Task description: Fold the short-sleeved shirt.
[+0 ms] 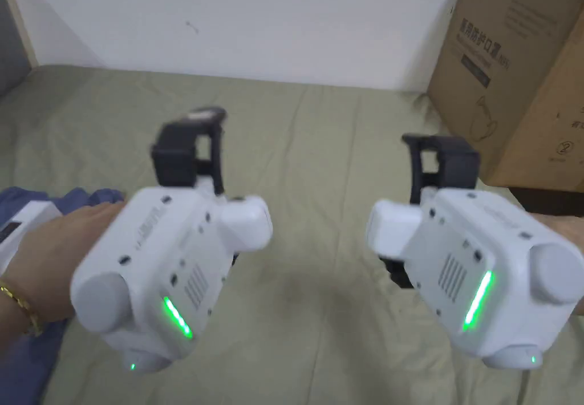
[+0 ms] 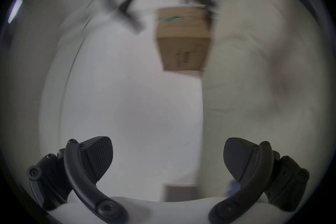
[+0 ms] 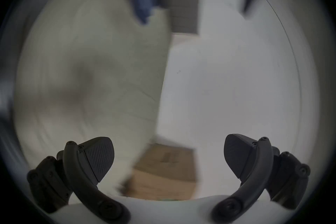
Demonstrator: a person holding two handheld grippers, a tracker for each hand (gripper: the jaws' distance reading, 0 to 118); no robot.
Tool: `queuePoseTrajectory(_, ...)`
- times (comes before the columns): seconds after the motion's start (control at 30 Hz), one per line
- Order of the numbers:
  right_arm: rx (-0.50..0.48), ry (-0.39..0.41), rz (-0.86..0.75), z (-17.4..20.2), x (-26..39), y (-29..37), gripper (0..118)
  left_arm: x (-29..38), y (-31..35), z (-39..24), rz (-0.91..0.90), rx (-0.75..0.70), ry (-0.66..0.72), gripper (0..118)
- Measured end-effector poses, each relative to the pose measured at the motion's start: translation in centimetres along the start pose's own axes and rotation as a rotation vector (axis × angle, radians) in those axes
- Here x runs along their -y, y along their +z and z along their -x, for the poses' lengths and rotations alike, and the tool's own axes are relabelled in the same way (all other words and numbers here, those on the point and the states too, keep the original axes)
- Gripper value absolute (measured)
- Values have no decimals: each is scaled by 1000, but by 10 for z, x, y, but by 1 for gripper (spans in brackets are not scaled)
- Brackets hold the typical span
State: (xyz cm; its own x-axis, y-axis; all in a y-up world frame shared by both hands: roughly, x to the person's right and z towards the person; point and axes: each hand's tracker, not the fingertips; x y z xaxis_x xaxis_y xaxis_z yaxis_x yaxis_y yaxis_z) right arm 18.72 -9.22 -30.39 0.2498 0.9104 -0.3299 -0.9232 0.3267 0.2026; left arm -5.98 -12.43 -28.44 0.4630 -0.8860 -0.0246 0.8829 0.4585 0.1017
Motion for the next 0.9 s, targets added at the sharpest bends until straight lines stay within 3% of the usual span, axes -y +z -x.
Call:
queuePoseTrajectory(0.07,45,-509,19,-25,-4,4,118,-3,-5,30,112,-119,379,118)
queuePoseTrajectory(0.13,137,-839,-39,-30,6,9,118,4,-1,42,159,-226,680,118)
queuePoseTrajectory(0.17,190,-970,-50,-28,10,11,118,8,0,45,160,-248,815,118)
queuePoseTrajectory(0.23,265,-1138,-24,-21,17,11,118,16,2,43,195,-257,981,118)
queuePoseTrajectory(0.3,277,-1265,-12,-8,22,12,118,16,7,32,194,-243,1021,118)
queuePoseTrajectory(0.4,264,-1323,14,10,26,11,118,18,15,15,181,-240,1039,118)
queuePoseTrajectory(0.63,226,-1281,55,25,29,9,118,14,17,3,249,-162,1080,118)
queuePoseTrajectory(0.9,217,-1242,60,26,26,10,118,26,19,-13,248,-172,1046,118)
